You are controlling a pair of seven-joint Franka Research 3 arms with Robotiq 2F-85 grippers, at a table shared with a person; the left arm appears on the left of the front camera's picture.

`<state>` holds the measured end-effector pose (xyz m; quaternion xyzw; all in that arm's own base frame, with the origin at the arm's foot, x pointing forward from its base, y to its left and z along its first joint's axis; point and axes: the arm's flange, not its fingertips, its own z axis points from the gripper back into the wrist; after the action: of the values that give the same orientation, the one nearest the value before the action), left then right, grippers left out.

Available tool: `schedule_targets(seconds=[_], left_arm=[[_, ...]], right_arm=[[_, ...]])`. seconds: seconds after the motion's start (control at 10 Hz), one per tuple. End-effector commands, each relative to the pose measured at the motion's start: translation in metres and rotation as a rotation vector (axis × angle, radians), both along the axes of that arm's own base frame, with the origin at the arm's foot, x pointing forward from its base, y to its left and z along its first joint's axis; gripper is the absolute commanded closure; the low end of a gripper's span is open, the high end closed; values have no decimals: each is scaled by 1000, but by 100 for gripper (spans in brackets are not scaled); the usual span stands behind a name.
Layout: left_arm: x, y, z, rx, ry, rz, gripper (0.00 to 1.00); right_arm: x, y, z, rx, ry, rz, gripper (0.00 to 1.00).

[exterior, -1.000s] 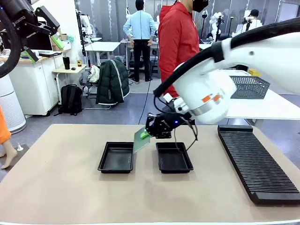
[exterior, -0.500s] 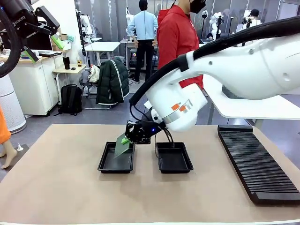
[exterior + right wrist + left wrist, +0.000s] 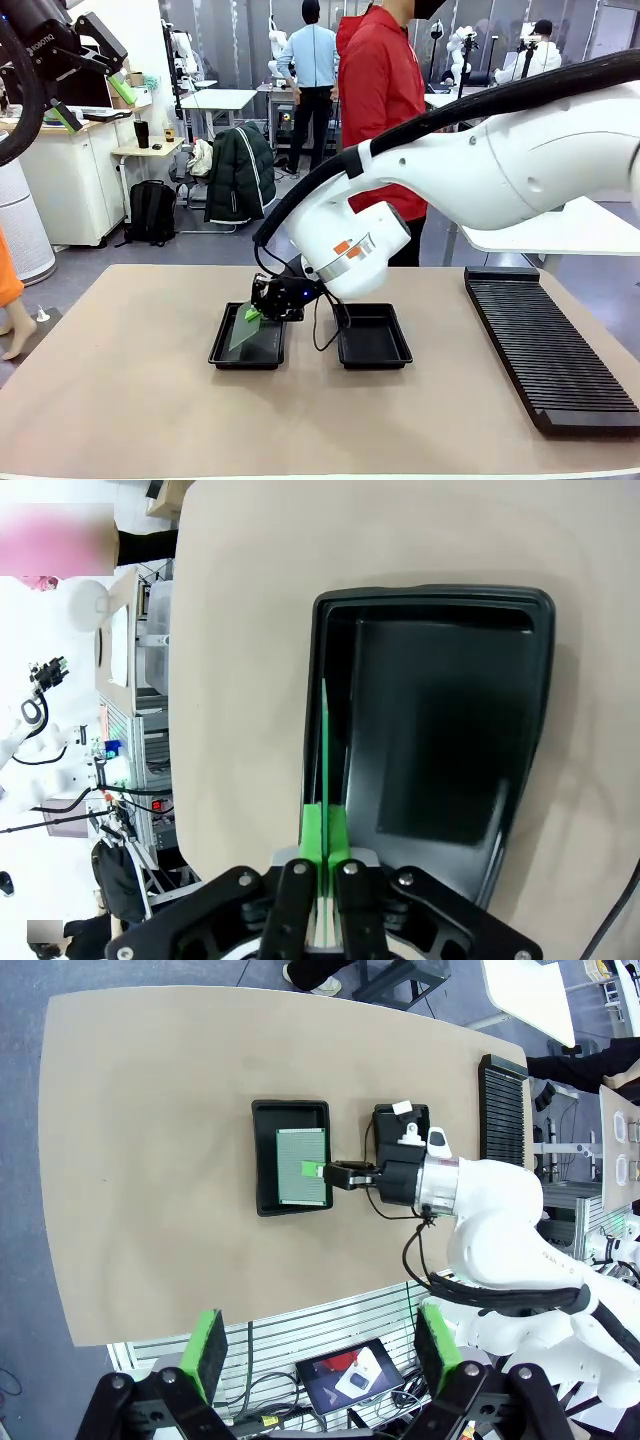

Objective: Inspect and transfer BCBs to ESD trays.
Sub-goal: Pick up the Blank PCB from the PCB Rack and place it in the left ESD tray.

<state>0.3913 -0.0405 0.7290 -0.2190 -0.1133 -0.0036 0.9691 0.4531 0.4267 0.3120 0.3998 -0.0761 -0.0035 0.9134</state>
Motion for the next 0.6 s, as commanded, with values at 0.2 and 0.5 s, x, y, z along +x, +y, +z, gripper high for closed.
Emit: schedule_targets(seconds=[0.2, 0.5], left_arm=[[0, 2, -1, 2, -2, -4, 0], [0, 2, -1, 2, -2, -4, 0]], right_arm=[[18, 21, -15, -44, 4, -28, 97], [22, 24, -22, -49, 20, -35, 97]])
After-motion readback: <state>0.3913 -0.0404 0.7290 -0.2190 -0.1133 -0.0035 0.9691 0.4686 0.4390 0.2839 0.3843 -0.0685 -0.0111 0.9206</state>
